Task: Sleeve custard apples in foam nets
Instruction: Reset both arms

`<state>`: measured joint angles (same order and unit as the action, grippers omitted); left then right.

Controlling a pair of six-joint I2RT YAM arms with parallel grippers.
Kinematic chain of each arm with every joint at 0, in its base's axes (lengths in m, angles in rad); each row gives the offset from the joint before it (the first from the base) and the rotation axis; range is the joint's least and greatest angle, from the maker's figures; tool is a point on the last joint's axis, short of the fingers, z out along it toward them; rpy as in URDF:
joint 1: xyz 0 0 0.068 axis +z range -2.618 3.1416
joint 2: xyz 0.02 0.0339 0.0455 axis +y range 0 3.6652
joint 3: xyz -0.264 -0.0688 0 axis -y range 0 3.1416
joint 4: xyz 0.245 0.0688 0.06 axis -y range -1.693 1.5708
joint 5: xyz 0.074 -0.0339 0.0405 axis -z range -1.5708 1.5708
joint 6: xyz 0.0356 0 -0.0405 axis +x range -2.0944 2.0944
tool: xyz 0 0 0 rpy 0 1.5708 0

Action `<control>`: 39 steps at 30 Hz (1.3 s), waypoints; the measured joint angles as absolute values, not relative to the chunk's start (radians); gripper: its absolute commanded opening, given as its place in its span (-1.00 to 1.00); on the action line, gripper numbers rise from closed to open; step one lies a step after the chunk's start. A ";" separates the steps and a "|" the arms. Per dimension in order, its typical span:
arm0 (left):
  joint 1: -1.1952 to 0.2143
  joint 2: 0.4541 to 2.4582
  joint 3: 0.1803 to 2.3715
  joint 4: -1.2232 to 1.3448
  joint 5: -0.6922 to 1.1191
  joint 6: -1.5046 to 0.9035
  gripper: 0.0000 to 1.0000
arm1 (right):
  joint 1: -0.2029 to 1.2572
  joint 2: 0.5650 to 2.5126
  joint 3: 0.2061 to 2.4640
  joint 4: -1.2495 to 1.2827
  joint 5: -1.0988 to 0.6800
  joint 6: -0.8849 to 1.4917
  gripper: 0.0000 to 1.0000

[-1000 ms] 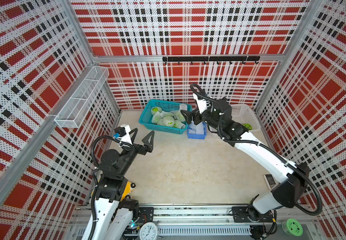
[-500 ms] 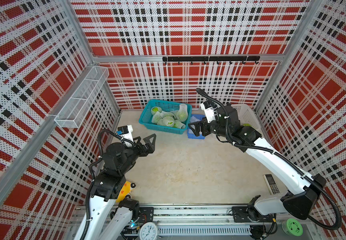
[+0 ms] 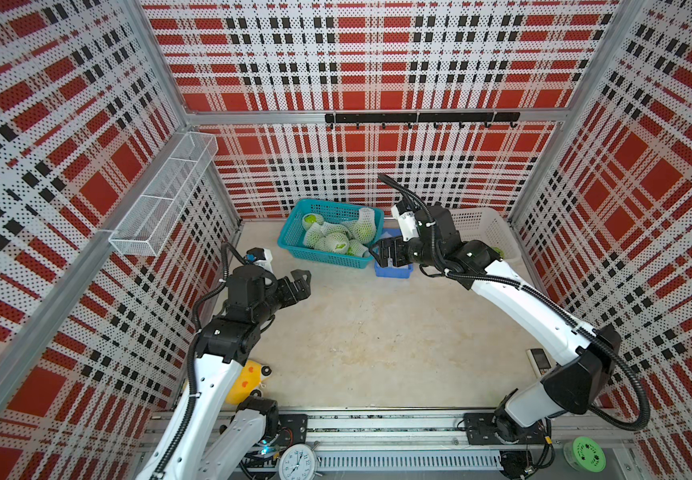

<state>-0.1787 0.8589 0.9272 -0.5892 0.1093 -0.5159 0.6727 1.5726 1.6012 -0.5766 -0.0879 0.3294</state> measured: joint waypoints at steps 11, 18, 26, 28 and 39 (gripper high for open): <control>-0.252 0.998 0.978 -0.522 0.117 -0.526 0.97 | 0.635 1.496 1.479 -0.480 -0.039 0.255 1.00; -0.409 1.068 1.006 -0.477 0.028 -0.486 1.00 | 0.539 1.356 1.318 -0.432 -0.078 0.255 1.00; -0.542 1.065 1.007 -0.418 -0.094 -0.358 0.99 | 0.406 1.206 1.175 -0.387 -0.141 0.276 1.00; -0.587 1.060 1.007 -0.393 -0.135 -0.300 0.99 | 0.355 1.179 1.145 -0.371 -0.165 0.290 1.00; -0.511 0.981 0.783 -0.114 -0.294 -0.073 0.99 | -0.053 1.092 0.900 -0.203 -0.174 0.303 1.00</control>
